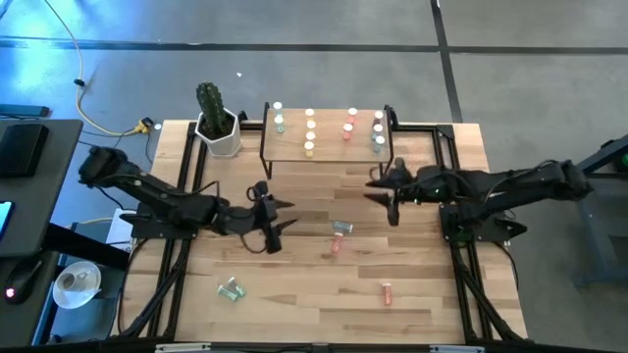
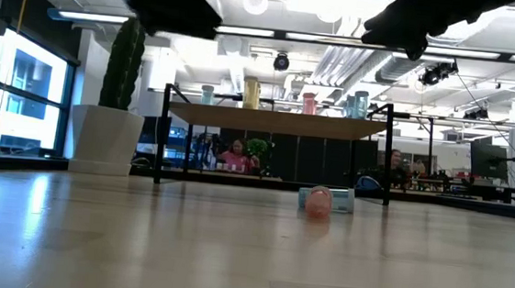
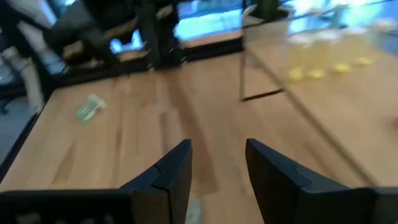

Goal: Pick and place medicine bottles onto shelf by color
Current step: Put the light blue pill bottle on the shelf aligned with the other light blue pill bottle

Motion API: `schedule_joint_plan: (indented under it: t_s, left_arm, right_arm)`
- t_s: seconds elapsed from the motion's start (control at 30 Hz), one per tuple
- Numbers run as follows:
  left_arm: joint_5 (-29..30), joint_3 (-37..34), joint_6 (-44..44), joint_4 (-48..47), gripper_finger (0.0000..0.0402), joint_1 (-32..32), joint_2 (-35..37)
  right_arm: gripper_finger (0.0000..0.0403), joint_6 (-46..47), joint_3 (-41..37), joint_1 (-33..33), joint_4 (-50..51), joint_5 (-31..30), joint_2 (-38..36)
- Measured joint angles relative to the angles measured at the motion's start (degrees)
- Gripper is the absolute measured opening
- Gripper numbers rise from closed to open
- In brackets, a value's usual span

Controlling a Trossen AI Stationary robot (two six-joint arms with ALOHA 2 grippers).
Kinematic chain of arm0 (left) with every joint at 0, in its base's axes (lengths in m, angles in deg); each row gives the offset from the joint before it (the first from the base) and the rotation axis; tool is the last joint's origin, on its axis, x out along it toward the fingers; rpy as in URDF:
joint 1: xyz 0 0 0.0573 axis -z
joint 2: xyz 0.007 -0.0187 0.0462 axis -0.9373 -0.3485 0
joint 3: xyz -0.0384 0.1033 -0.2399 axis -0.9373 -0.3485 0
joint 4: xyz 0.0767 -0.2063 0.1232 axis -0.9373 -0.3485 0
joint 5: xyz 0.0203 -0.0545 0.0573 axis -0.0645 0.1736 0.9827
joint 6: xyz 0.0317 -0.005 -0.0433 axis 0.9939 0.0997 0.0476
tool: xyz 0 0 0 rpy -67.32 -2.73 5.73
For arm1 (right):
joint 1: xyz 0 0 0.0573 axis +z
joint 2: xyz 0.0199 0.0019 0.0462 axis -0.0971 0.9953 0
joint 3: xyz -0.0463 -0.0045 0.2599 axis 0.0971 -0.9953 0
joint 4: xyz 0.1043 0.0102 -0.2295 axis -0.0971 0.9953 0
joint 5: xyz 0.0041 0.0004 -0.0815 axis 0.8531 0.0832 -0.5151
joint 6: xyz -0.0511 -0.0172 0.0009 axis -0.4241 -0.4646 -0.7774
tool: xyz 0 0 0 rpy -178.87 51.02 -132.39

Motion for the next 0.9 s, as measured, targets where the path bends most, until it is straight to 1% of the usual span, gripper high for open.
schedule_joint_plan:
  t_s: [0.1, 0.17, 0.33, 0.47, 0.67, 0.9]
  left_arm:
    - [-0.4, 0.0, -7.5, -7.5, 0.0193, 3.3, 2.6]
    - [-2.1, 0.0, -13.3, -11.5, 0.0193, 5.3, 3.8]
    - [-10.1, 0.0, -25.3, -20.8, 0.0193, 10.2, 4.8]
    - [-14.9, 0.0, -32.0, -27.5, 0.0193, 14.5, 4.5]
    - [-15.0, -0.1, -43.9, -34.3, 0.0193, 21.1, 4.4]
    - [-14.4, -0.1, -58.4, -35.0, 0.0193, 29.0, 4.4]
  right_arm:
    - [0.0142, 0.0, 0.0, 2.9, -1.2, -0.6, 2.8]
    - [0.0142, 0.0, 0.0, 4.5, -1.6, -2.4, 4.8]
    - [0.0142, 0.0, 0.0, 6.9, -3.9, -7.1, 9.5]
    - [0.0142, 0.0, 0.0, 7.5, -6.1, -7.6, 12.5]
    - [0.0142, 1.5, 0.0, 7.5, -9.5, -7.6, 15.6]
    - [0.0142, 1.4, 0.0, 7.8, -9.5, -7.8, 14.5]
